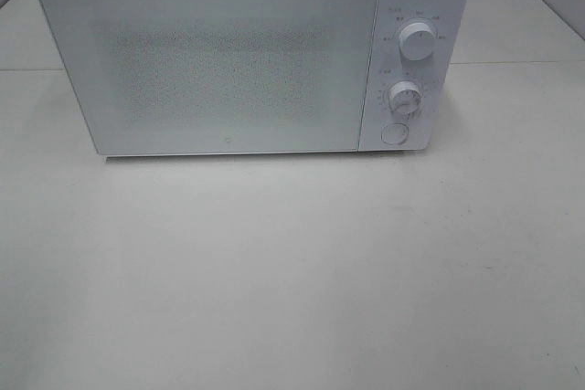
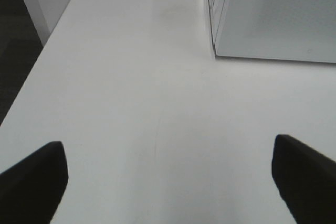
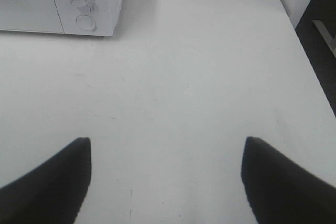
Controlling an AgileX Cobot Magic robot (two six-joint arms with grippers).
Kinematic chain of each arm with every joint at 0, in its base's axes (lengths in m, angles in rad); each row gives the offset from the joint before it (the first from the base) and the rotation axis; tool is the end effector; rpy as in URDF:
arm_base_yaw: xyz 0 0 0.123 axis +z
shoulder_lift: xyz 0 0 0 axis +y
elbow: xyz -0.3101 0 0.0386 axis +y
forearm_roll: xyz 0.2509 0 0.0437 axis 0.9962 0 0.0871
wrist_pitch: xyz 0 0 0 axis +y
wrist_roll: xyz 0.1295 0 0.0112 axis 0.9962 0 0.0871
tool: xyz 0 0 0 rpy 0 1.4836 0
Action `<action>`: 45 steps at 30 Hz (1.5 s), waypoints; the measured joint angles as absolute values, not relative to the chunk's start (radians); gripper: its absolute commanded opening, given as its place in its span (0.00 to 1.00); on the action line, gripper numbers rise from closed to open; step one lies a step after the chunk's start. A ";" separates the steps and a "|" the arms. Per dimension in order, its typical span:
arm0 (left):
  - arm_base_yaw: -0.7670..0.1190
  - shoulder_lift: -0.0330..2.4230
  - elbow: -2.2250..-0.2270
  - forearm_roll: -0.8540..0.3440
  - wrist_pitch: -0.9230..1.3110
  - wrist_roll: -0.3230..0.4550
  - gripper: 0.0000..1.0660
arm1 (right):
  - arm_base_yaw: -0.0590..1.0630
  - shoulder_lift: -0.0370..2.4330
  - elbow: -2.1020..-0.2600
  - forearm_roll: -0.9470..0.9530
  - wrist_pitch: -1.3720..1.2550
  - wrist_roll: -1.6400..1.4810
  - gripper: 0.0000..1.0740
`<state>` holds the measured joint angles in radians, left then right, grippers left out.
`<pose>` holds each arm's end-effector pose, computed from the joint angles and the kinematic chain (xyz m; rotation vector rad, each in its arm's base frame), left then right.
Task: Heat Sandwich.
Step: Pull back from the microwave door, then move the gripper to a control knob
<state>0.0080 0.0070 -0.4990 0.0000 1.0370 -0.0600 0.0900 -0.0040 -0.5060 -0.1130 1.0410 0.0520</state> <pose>0.0072 0.0001 0.2633 -0.0690 2.0276 -0.0328 0.0054 -0.0122 0.2657 -0.0337 2.0096 -0.0440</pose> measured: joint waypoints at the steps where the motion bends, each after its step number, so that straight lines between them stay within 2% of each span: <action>1: 0.008 0.007 -0.499 0.000 1.037 -0.060 0.95 | 0.090 -0.004 -0.506 -0.113 1.041 0.052 0.71; 45: 0.008 -0.004 -0.499 0.000 1.036 -0.059 0.95 | 0.090 -0.004 -0.506 -0.113 1.041 0.052 0.71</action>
<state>0.0080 -0.0040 -0.4990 0.0000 1.0360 -0.0590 0.0900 -0.0040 -0.5060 -0.1130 1.0410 0.0520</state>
